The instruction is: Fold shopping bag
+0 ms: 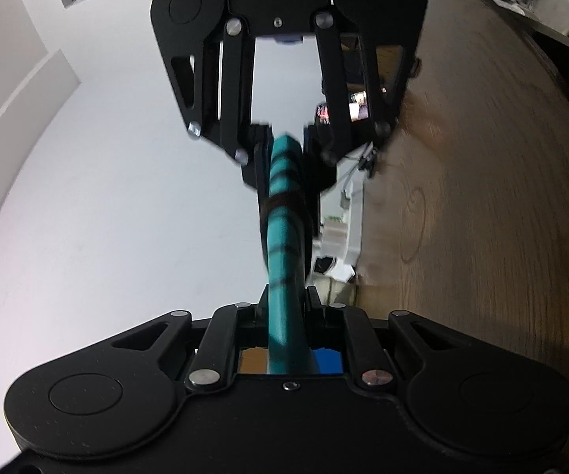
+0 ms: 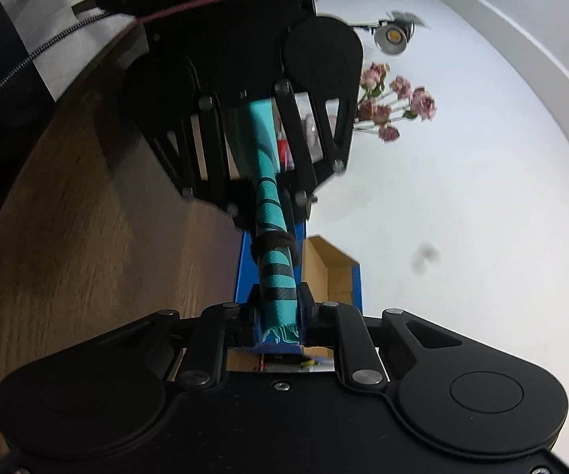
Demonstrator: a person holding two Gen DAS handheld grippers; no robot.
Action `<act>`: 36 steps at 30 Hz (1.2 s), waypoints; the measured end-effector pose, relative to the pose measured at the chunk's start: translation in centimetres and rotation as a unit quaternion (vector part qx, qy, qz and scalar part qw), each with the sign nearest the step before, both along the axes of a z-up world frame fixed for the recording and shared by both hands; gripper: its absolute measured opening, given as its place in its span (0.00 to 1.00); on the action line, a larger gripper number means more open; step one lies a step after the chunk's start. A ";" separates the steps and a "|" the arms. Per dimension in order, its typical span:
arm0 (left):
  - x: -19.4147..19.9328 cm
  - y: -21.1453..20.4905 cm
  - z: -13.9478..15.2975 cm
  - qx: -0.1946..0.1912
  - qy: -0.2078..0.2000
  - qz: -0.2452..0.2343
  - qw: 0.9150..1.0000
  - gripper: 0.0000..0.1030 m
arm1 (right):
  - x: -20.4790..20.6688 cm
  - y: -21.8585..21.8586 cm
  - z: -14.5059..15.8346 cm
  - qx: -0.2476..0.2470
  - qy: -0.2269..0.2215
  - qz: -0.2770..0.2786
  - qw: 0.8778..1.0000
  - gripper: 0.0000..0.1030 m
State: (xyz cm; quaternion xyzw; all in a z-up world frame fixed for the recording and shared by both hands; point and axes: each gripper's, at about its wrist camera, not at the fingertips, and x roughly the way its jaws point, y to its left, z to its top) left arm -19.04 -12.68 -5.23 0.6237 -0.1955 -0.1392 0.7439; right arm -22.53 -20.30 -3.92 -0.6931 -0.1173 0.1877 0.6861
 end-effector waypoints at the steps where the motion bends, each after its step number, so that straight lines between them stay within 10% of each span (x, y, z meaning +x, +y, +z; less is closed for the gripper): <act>1: 0.0 0.3 0.0 0.000 0.000 0.001 1.000 0.14 | 0.1 -0.3 0.1 0.003 0.002 -0.003 1.000 0.16; 36: -2.7 -1.7 0.1 0.015 0.020 -0.008 1.000 0.09 | 4.3 2.7 -2.1 0.114 0.012 -0.145 0.983 0.16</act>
